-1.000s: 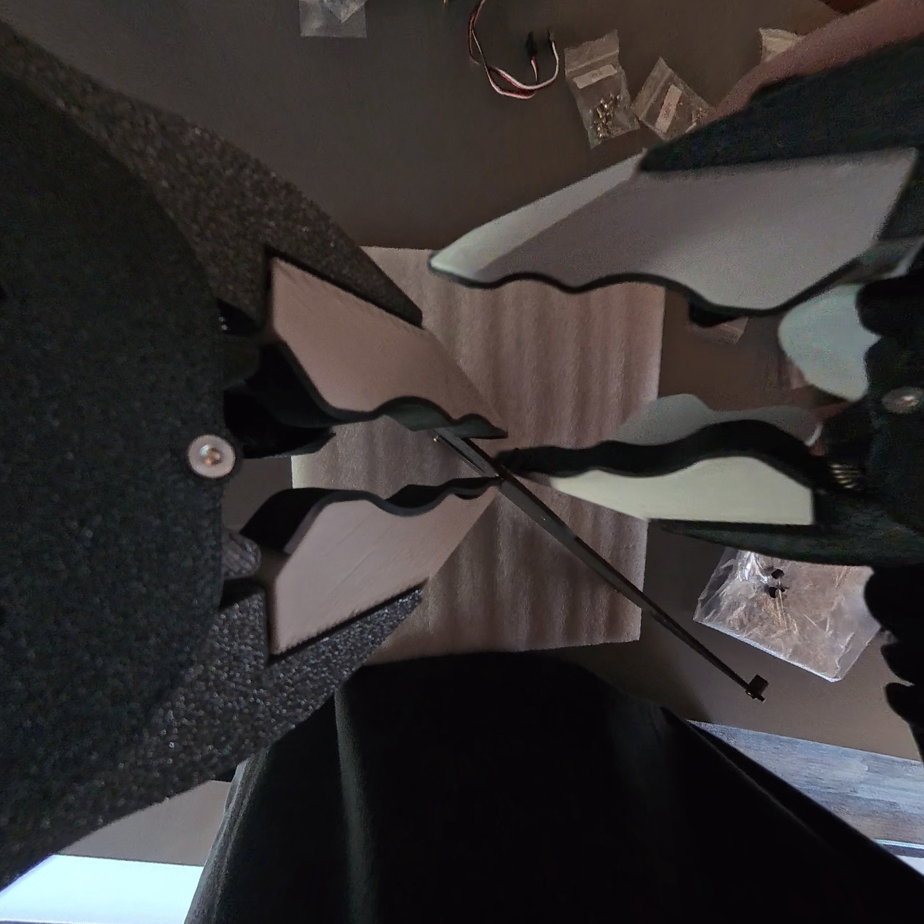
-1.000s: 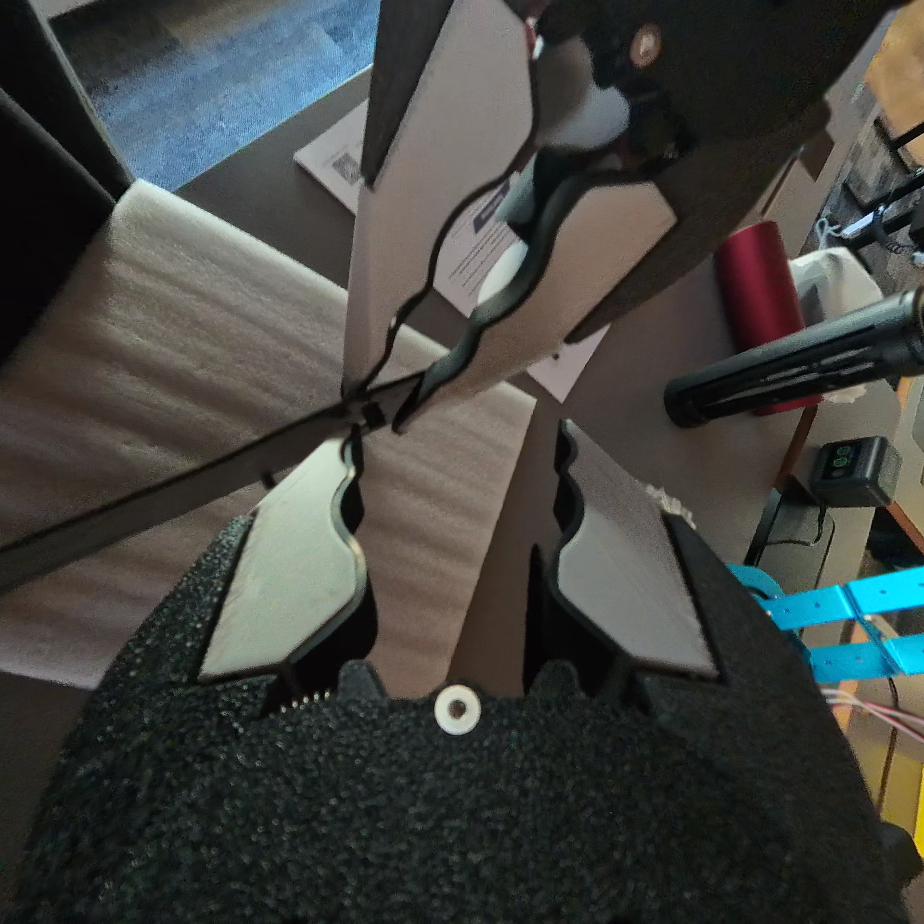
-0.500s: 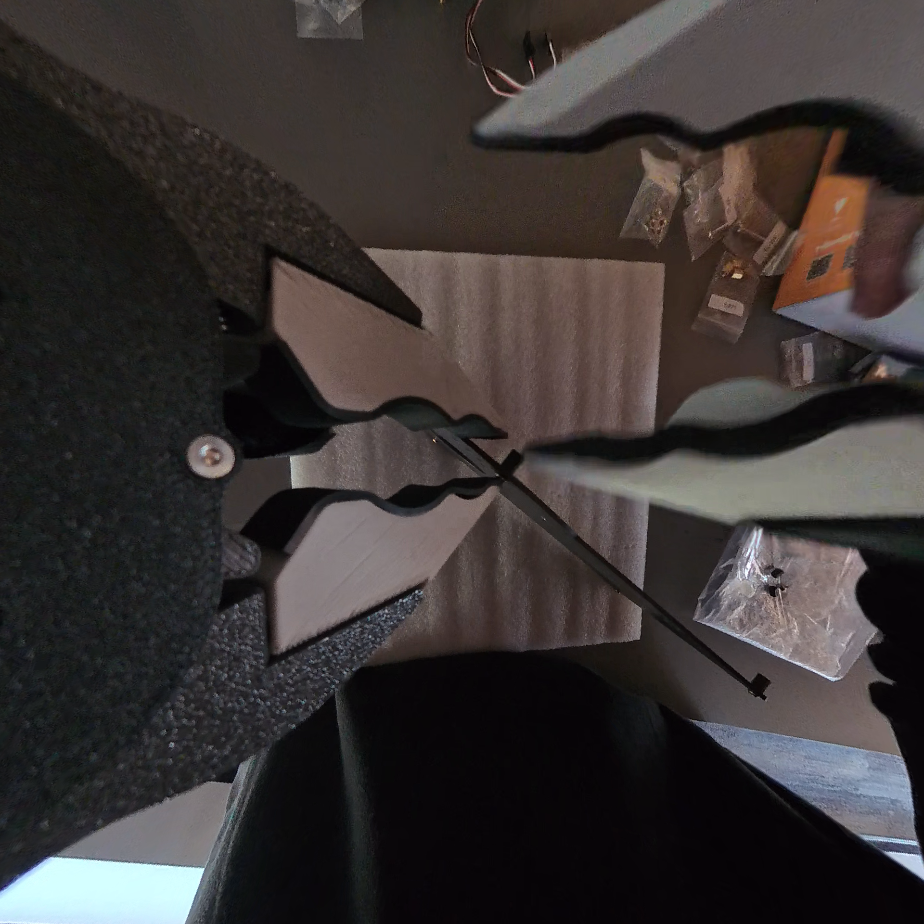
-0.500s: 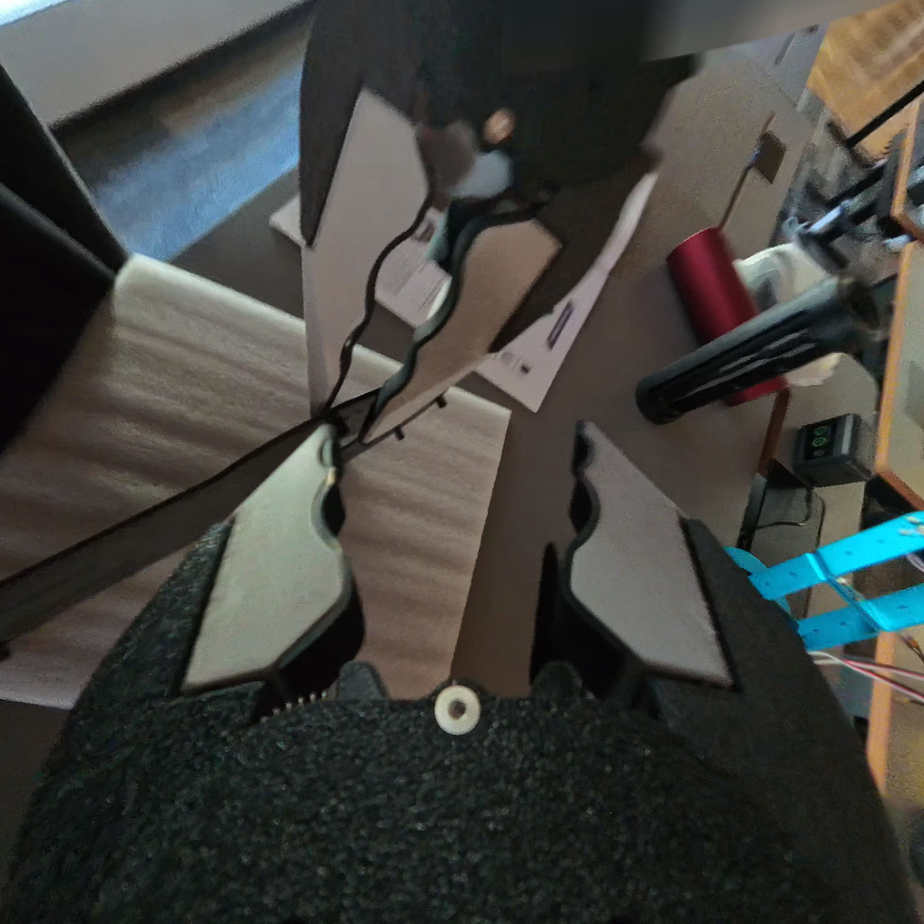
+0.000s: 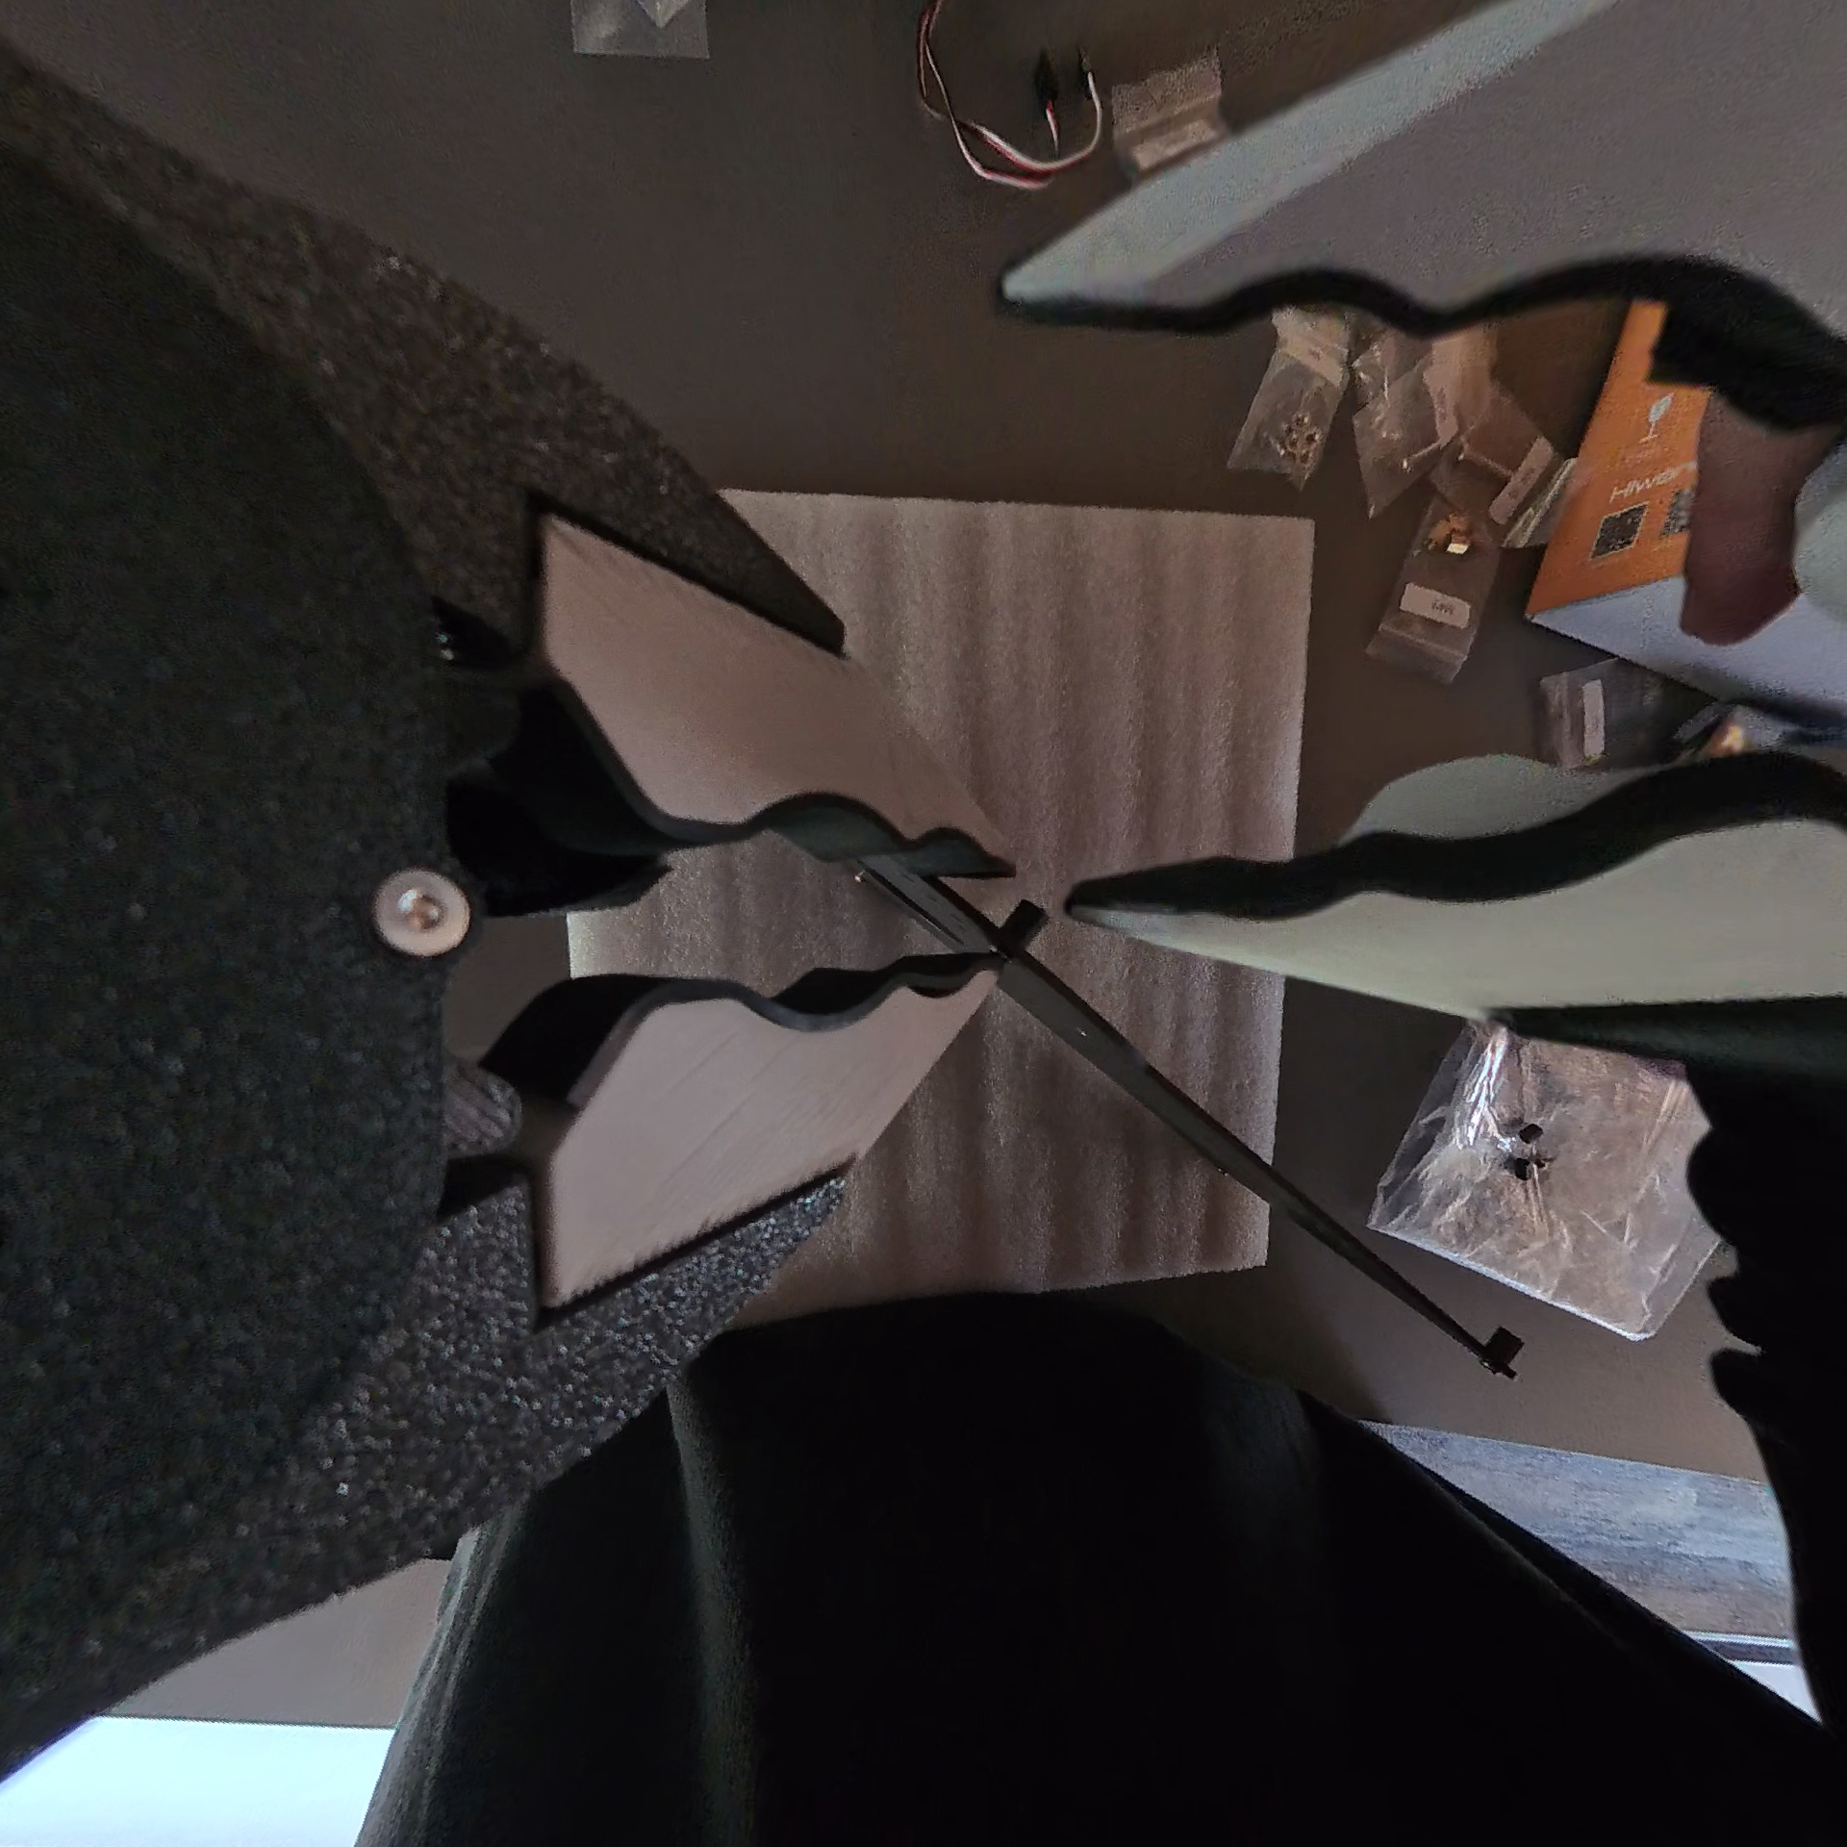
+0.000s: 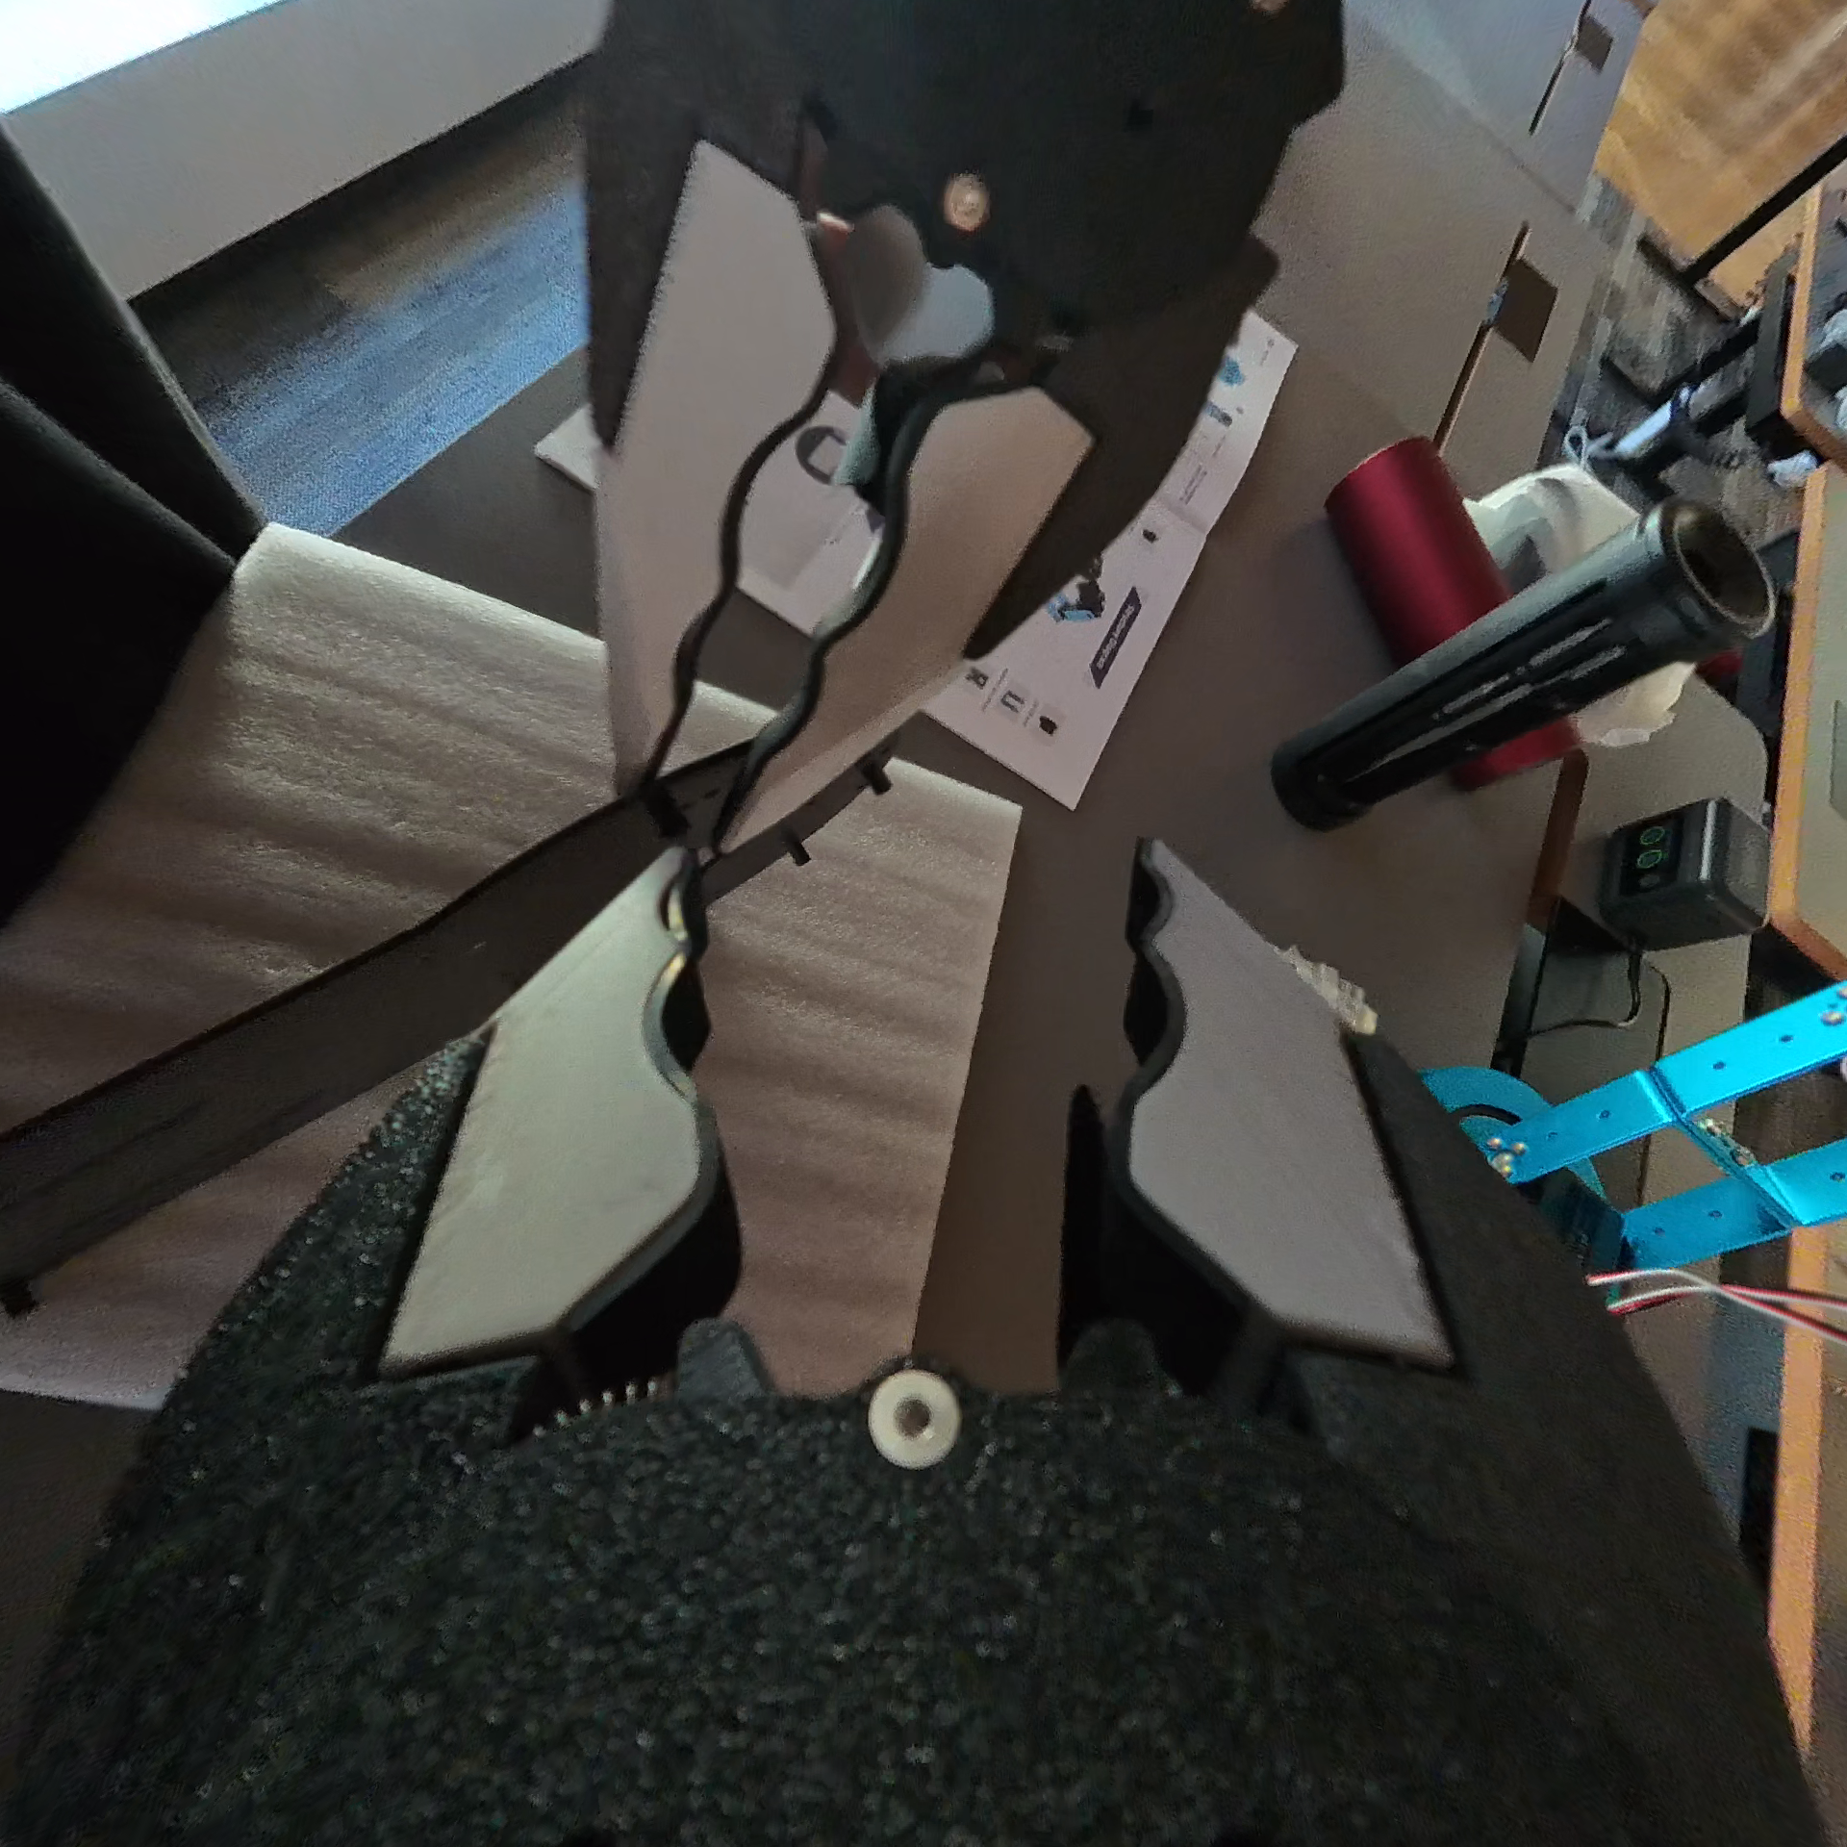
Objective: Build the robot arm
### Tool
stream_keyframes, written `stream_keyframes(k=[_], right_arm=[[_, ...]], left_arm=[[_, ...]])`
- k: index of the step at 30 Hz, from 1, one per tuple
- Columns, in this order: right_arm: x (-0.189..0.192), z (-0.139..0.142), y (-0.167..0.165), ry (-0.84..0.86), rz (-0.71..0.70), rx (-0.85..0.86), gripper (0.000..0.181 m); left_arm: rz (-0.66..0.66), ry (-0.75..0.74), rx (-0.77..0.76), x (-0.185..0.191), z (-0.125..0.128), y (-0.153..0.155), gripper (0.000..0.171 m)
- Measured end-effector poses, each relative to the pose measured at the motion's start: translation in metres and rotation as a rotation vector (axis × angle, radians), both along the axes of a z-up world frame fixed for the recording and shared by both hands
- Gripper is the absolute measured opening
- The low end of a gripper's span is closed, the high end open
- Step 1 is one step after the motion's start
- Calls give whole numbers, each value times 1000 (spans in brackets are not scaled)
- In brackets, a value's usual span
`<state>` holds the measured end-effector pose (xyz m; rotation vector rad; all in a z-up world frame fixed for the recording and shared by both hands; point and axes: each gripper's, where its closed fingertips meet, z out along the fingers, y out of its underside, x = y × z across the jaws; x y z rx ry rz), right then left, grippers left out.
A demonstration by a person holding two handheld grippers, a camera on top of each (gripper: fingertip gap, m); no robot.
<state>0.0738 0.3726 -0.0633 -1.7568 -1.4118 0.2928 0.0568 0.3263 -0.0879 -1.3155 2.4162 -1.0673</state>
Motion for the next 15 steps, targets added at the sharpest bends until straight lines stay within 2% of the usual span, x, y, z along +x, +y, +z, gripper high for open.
stream_keyframes(k=[5, 7, 8, 10, 11, 12, 13, 15], right_arm=[[-7, -18, -5, -74, 6, 11, 89], [-12, -17, 0, -91, 13, 41, 86], [-11, -14, 4, -99, -5, 48, 95], [-7, -6, 4, -85, -14, 30, 99], [-5, 1, 2, -52, -14, 33, 96], [-1, 10, 1, -19, -17, 50, 81], [3, 15, -1, -25, -16, 74, 79], [14, 5, 1, -125, -52, 88, 90]], left_arm=[[2, -8, -2, 1, 0, 0, 15], [-3, -1, 0, 1, 0, 0, 15], [-4, 1, 0, 1, 0, 0, 15], [3, -9, 1, 2, 0, 1, 15], [3, -9, -1, 2, 0, 1, 15], [3, -10, -5, 2, 0, 1, 15], [5, -12, -6, 2, 0, 1, 15], [6, -15, -12, 2, 0, 0, 15]])
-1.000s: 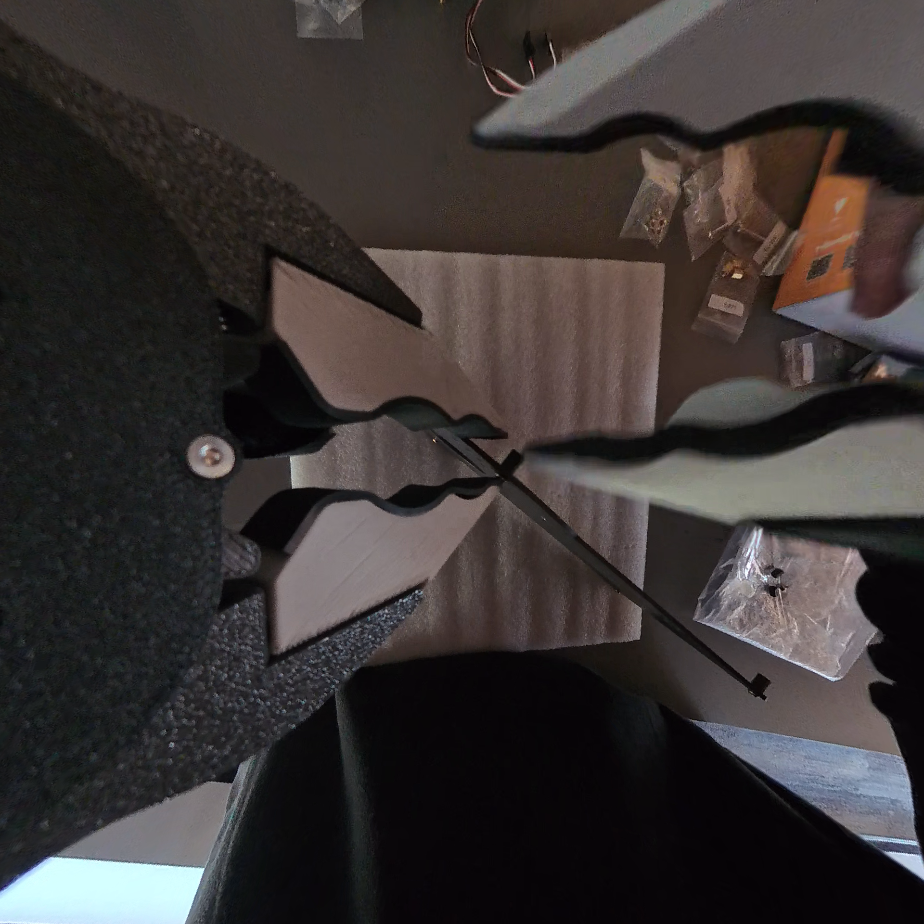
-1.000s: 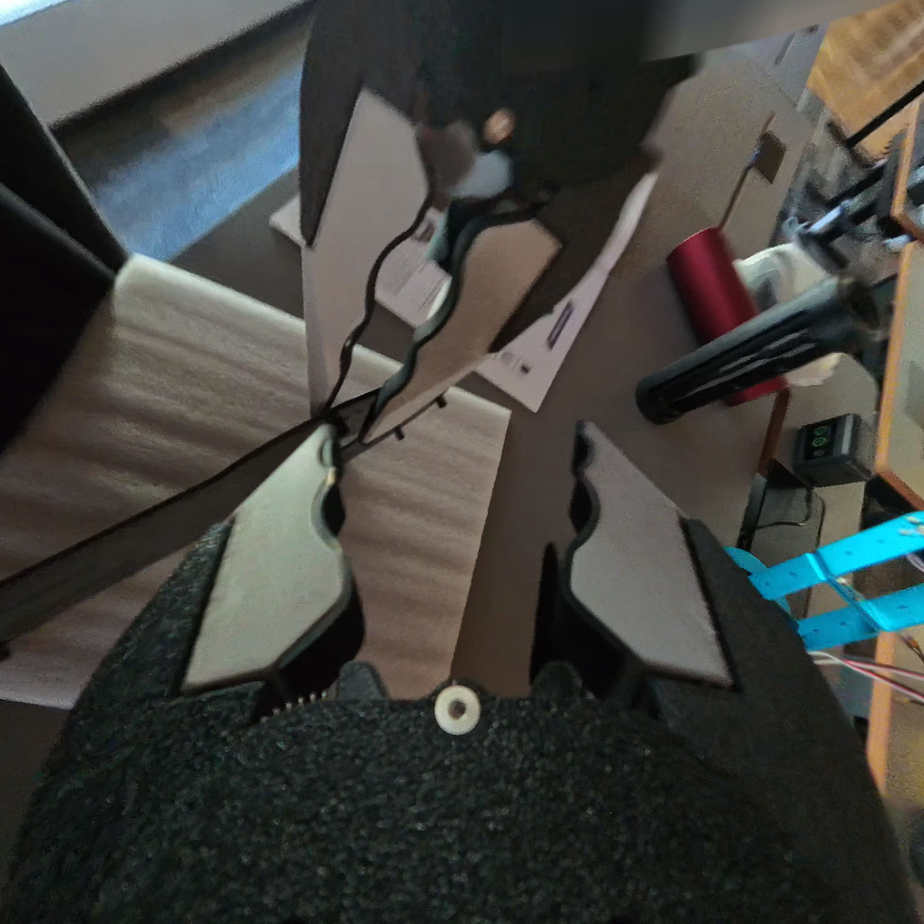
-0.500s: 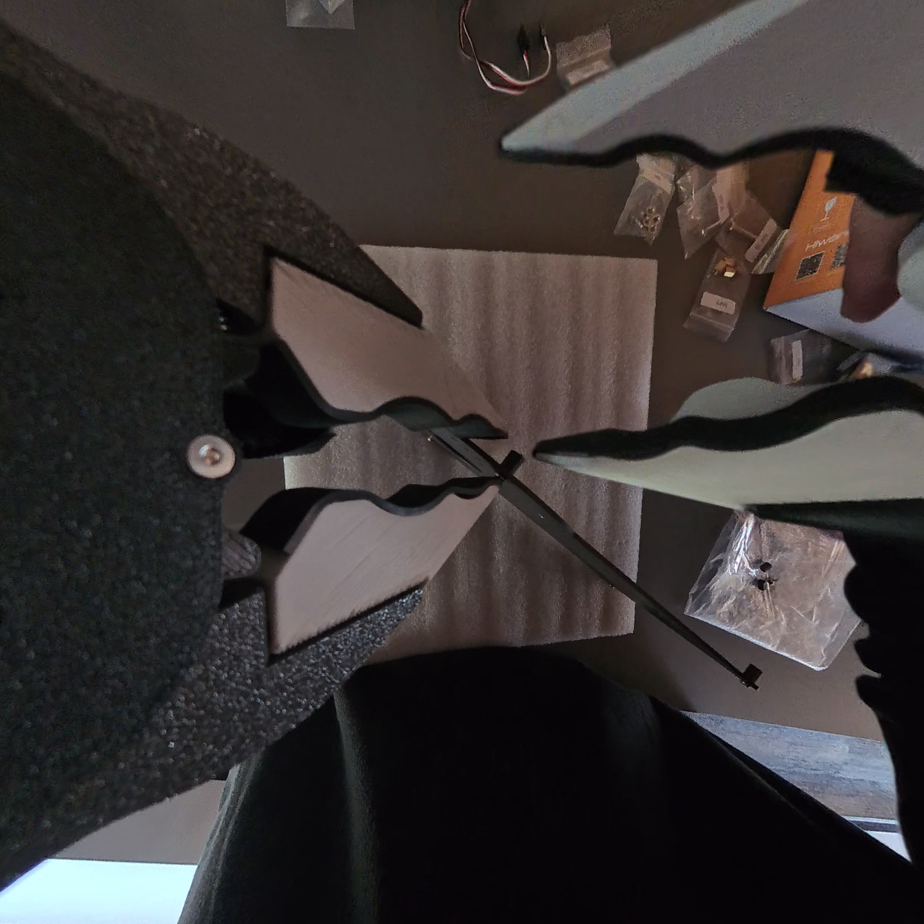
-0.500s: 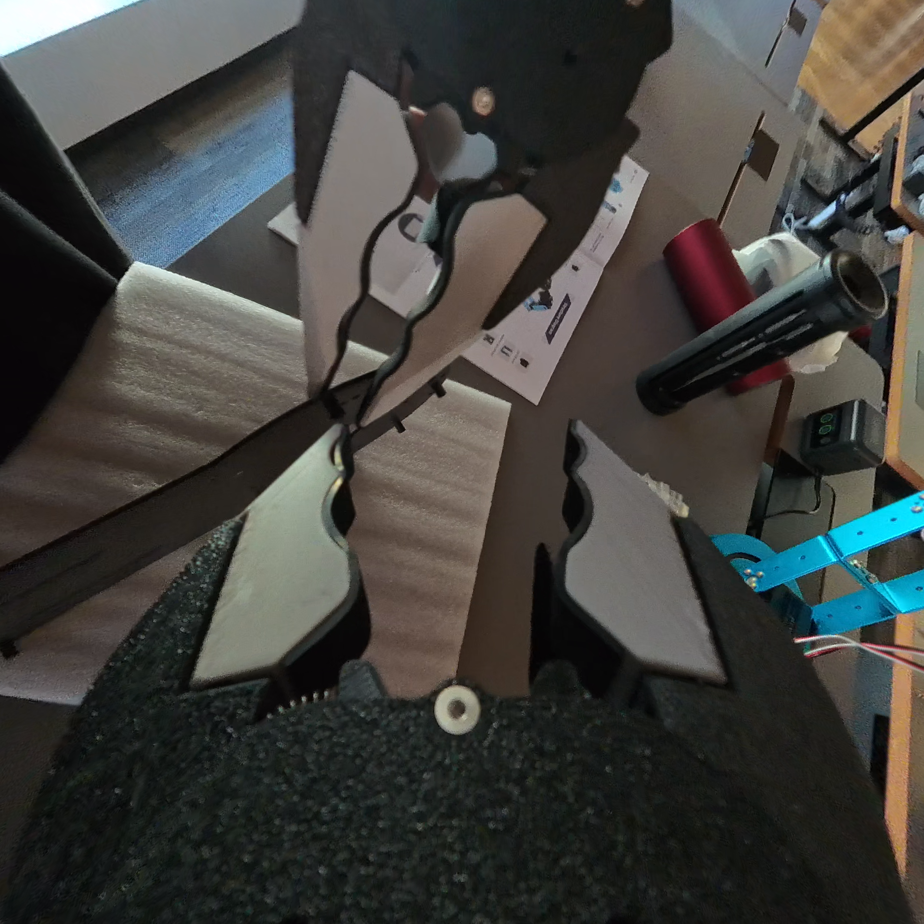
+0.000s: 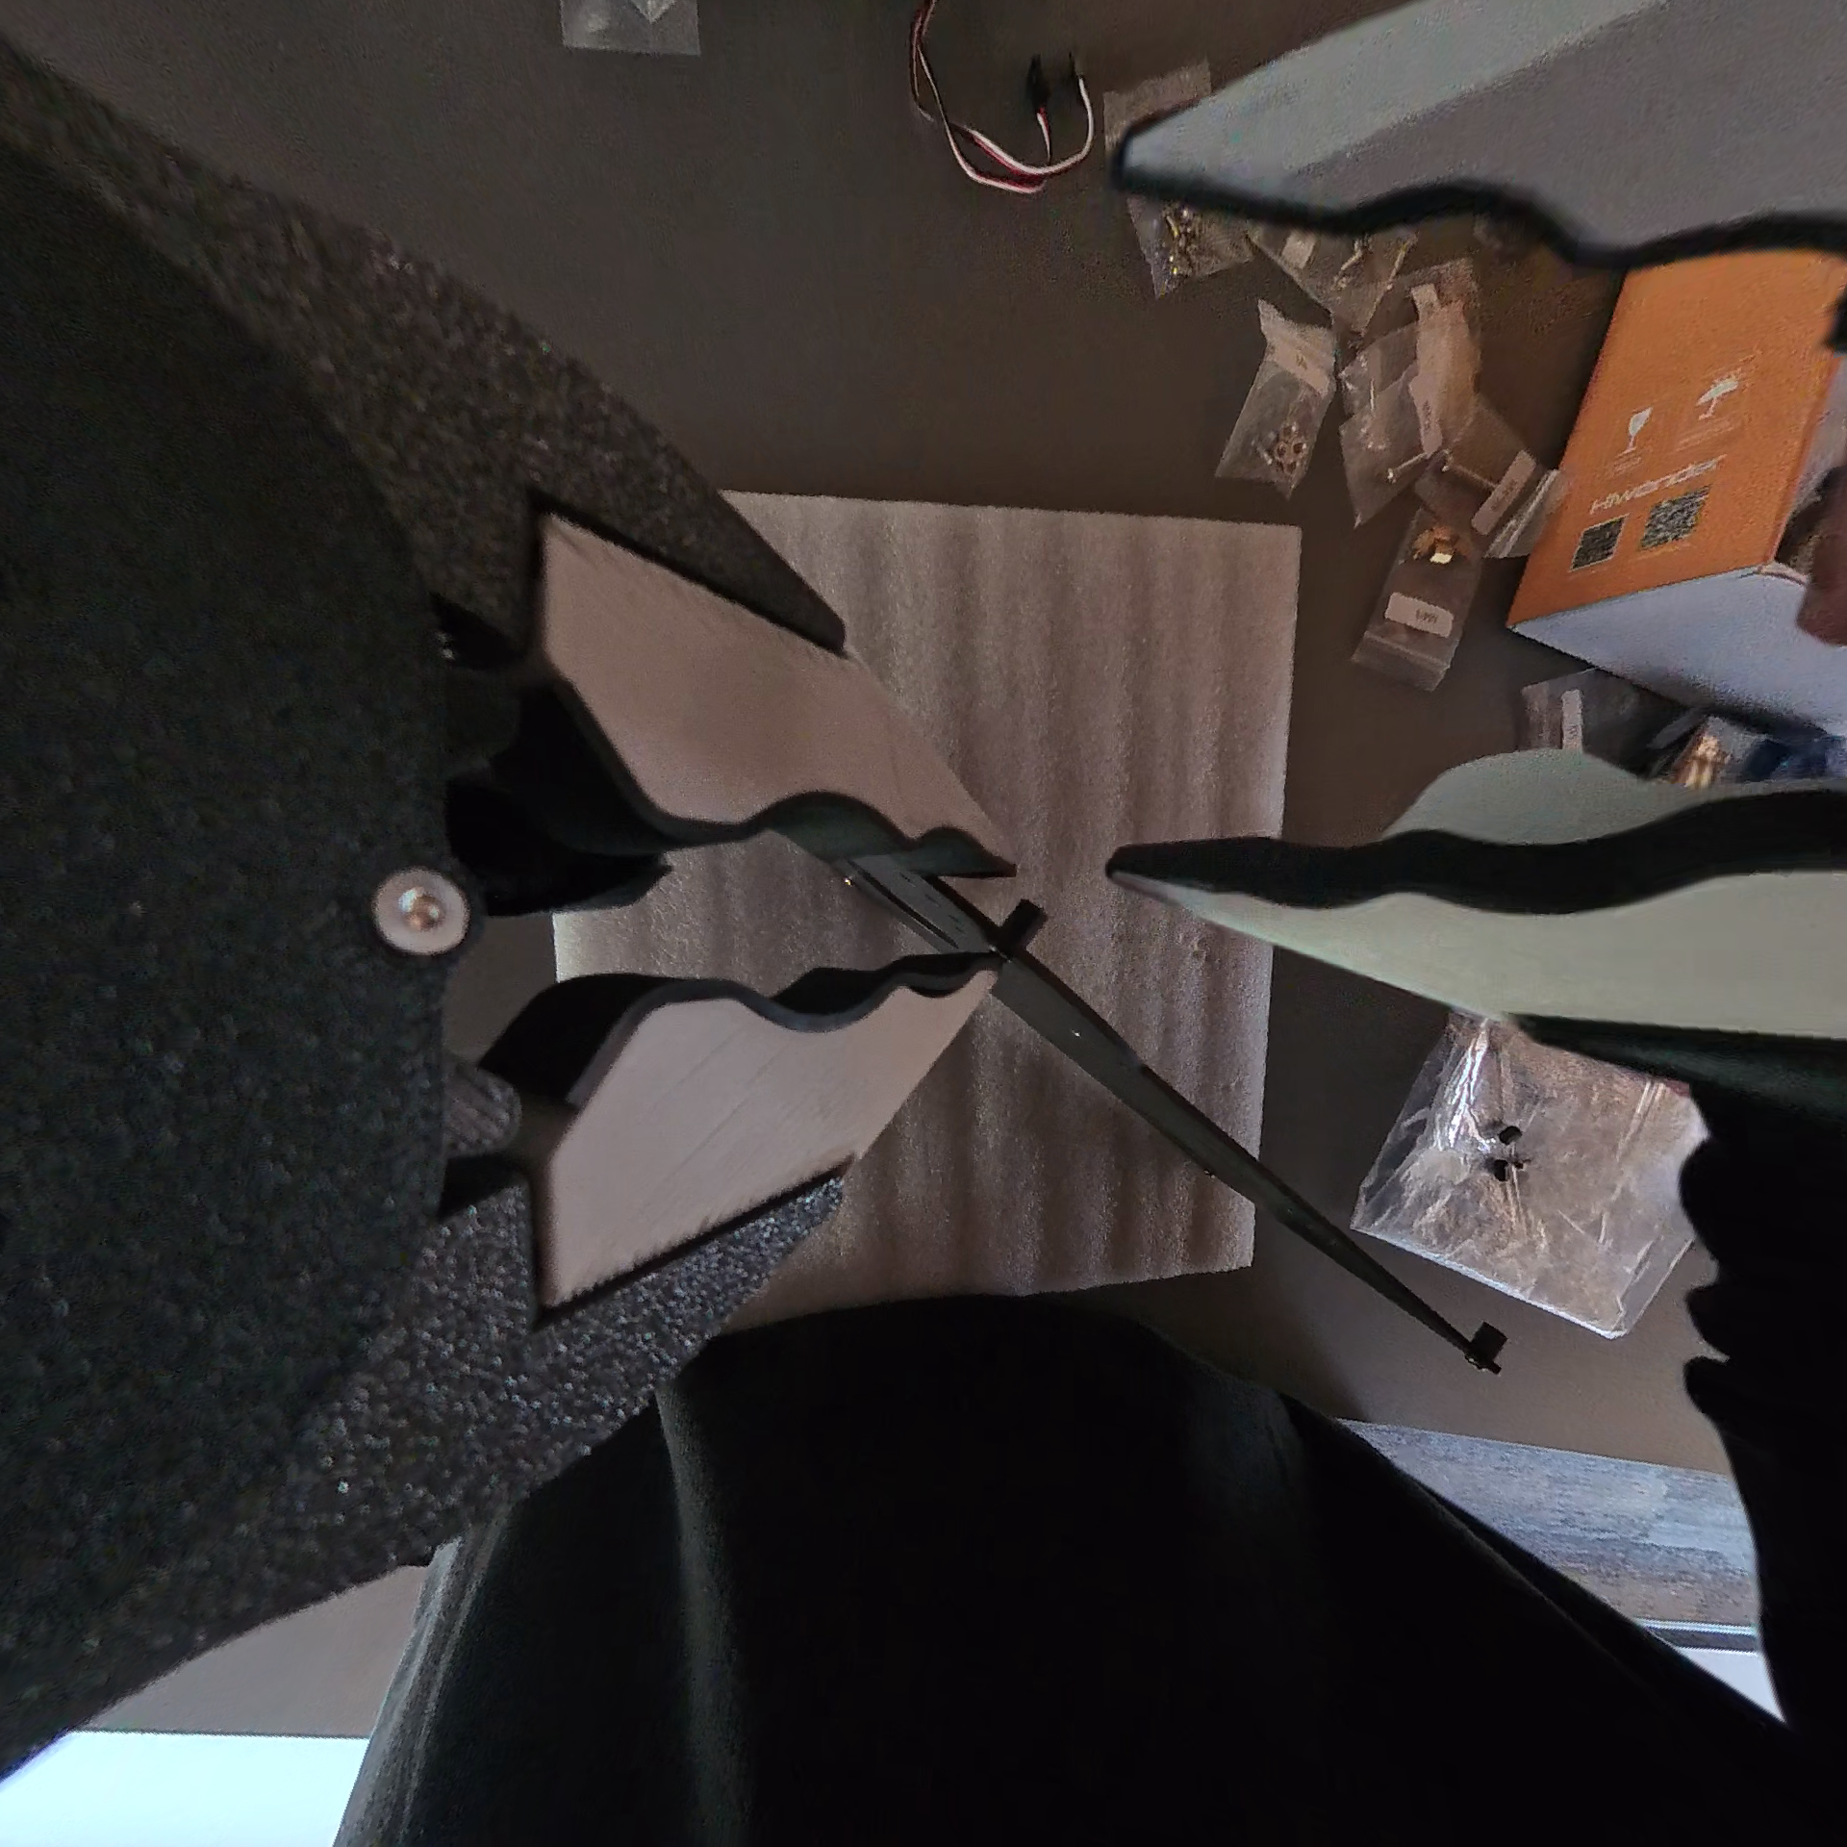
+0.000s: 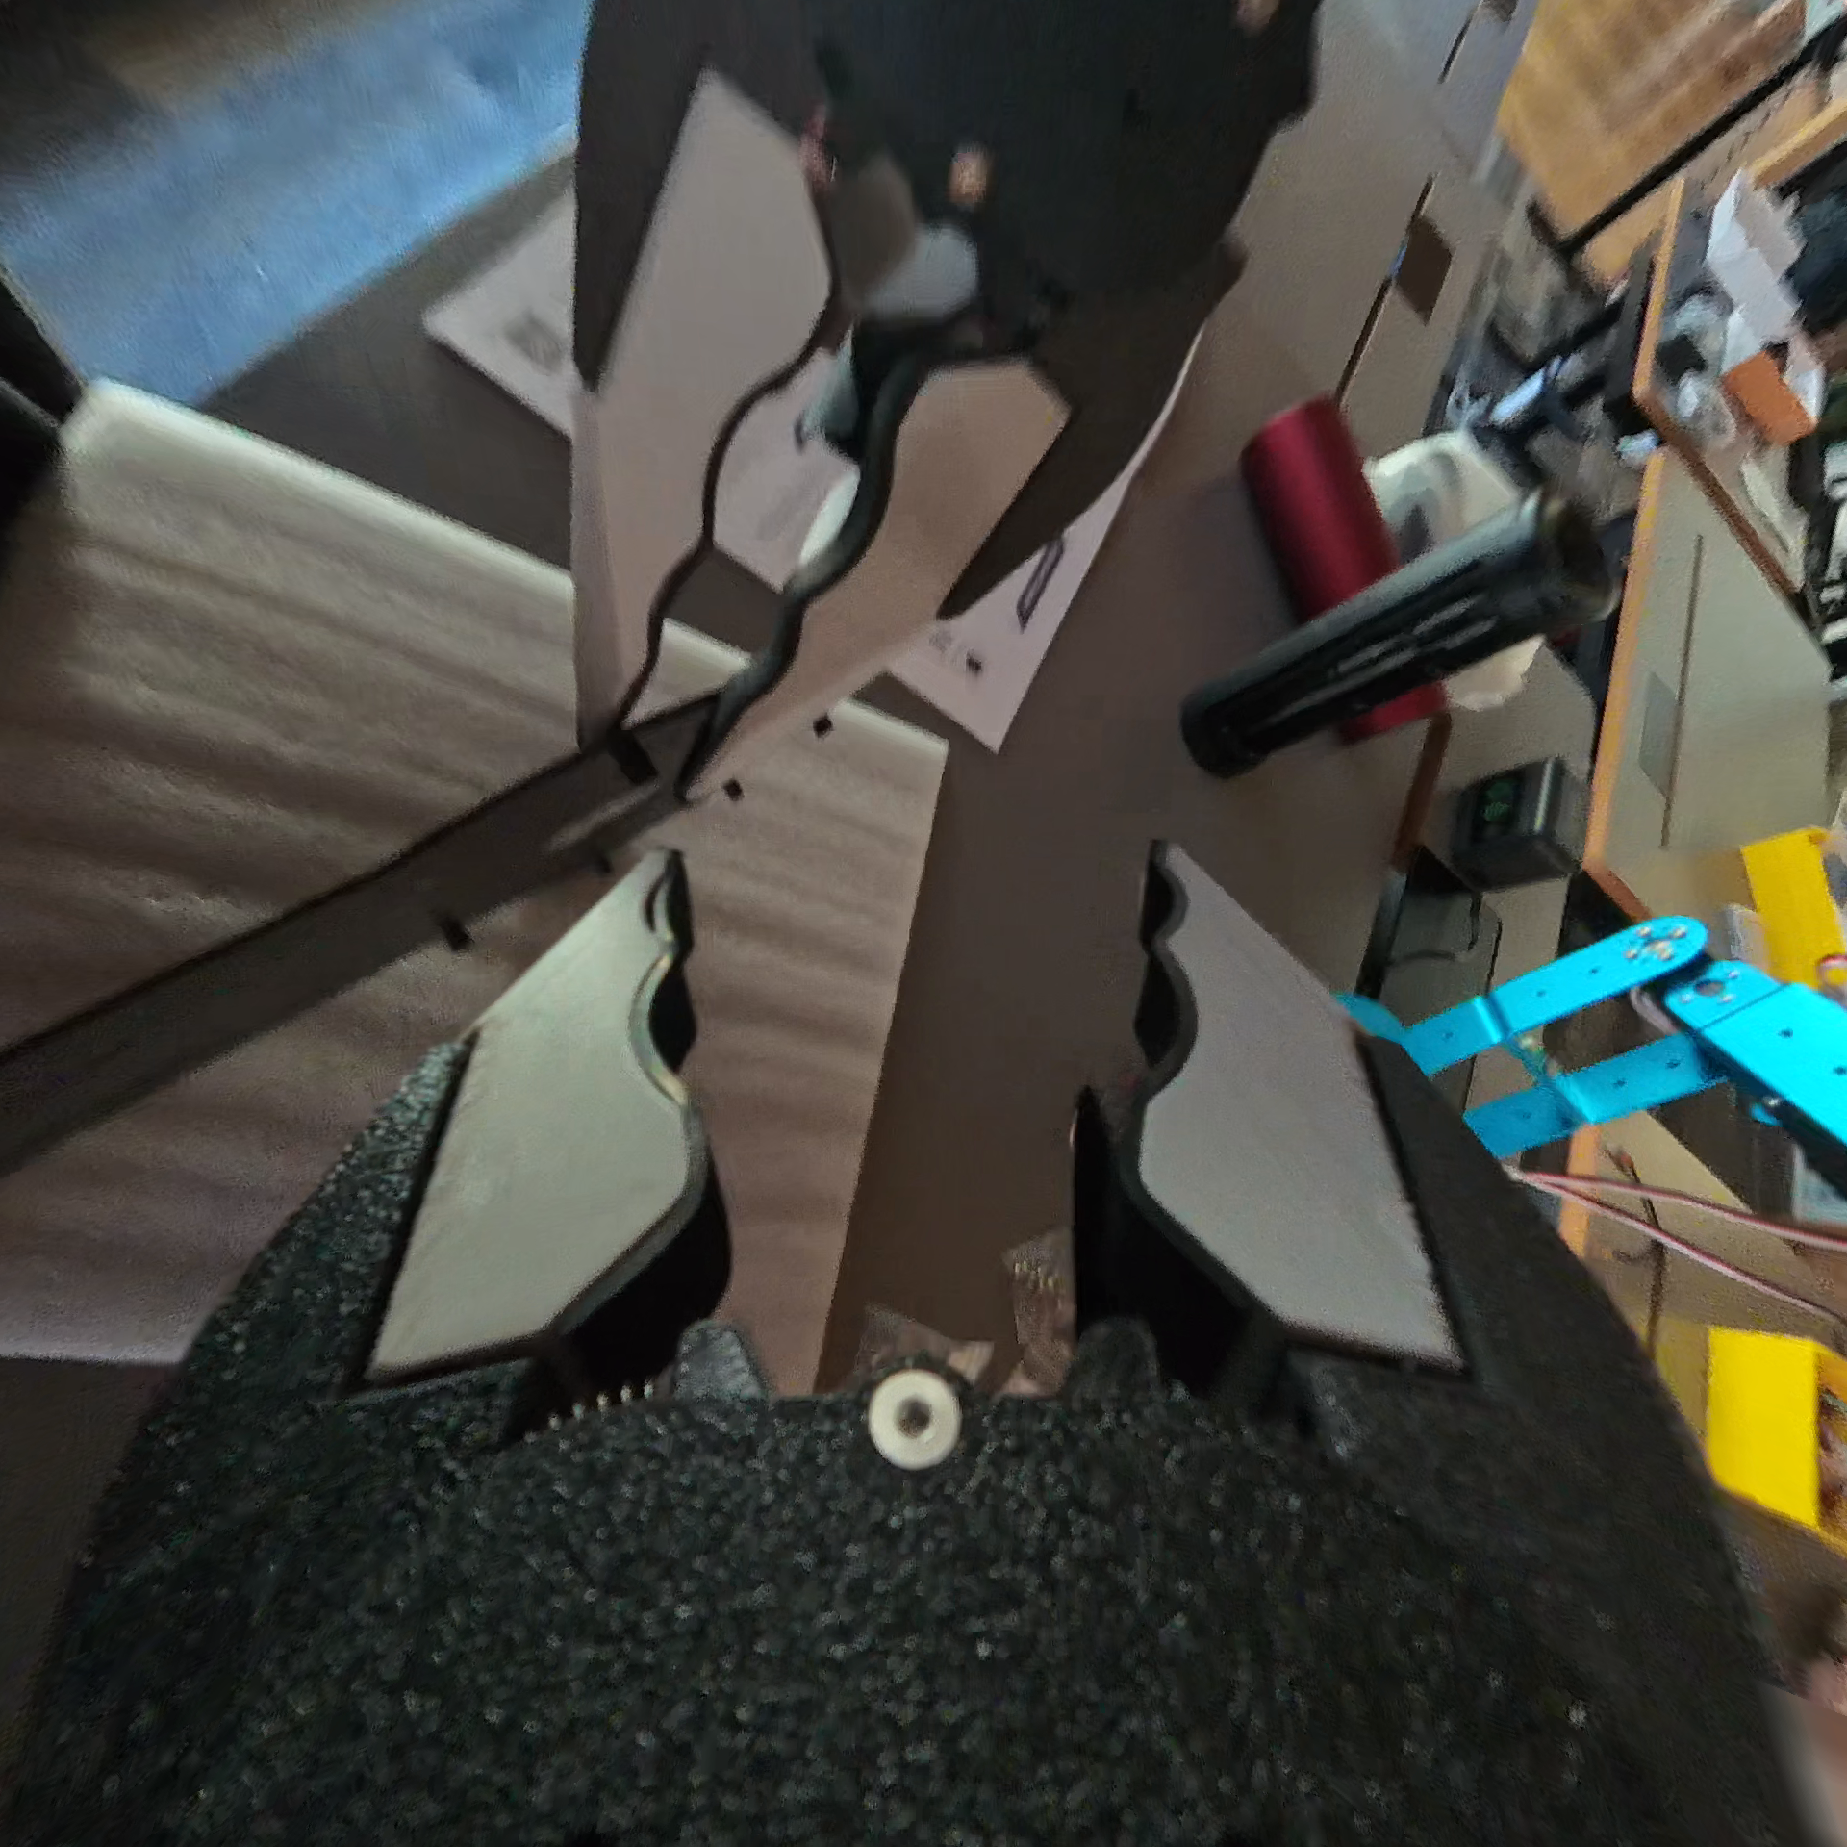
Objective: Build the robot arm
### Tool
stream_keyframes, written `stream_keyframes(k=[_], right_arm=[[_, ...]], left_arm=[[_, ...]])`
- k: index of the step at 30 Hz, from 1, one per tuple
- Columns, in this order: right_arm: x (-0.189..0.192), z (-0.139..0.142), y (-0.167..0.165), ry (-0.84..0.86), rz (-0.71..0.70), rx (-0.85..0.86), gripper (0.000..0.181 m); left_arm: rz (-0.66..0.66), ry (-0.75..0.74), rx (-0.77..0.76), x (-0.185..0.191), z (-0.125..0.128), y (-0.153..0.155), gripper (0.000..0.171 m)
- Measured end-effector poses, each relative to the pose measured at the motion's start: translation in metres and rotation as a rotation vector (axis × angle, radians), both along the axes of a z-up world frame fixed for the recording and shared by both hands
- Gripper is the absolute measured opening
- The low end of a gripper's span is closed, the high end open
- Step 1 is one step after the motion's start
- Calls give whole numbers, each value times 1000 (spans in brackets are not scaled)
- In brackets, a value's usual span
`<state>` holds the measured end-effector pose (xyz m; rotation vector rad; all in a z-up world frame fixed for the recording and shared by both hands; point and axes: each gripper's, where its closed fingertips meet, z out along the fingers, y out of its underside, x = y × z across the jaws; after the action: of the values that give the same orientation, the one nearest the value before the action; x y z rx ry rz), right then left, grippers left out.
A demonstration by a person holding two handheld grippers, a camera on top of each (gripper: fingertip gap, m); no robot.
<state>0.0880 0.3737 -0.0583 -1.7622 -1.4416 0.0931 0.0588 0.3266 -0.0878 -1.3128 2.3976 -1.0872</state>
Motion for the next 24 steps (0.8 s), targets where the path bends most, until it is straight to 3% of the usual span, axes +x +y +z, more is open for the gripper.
stream_keyframes(k=[4, 6, 8, 10, 24], right_arm=[[-18, -30, 2, -120, 30, 9, 94], [-28, -26, 4, -113, 54, 60, 90], [-25, -22, 9, -92, 28, 58, 105], [-23, -19, 9, -53, 28, 47, 107], [-26, -18, 4, -45, 58, -62, 97]], left_arm=[[-1, -1, 2, 2, 0, 0, 15], [-9, 8, 4, 1, 0, 0, 15], [-2, 4, -2, 1, 0, 0, 15], [6, 1, -11, 2, 0, 0, 14], [-30, -30, 31, 0, 0, -1, 14]])
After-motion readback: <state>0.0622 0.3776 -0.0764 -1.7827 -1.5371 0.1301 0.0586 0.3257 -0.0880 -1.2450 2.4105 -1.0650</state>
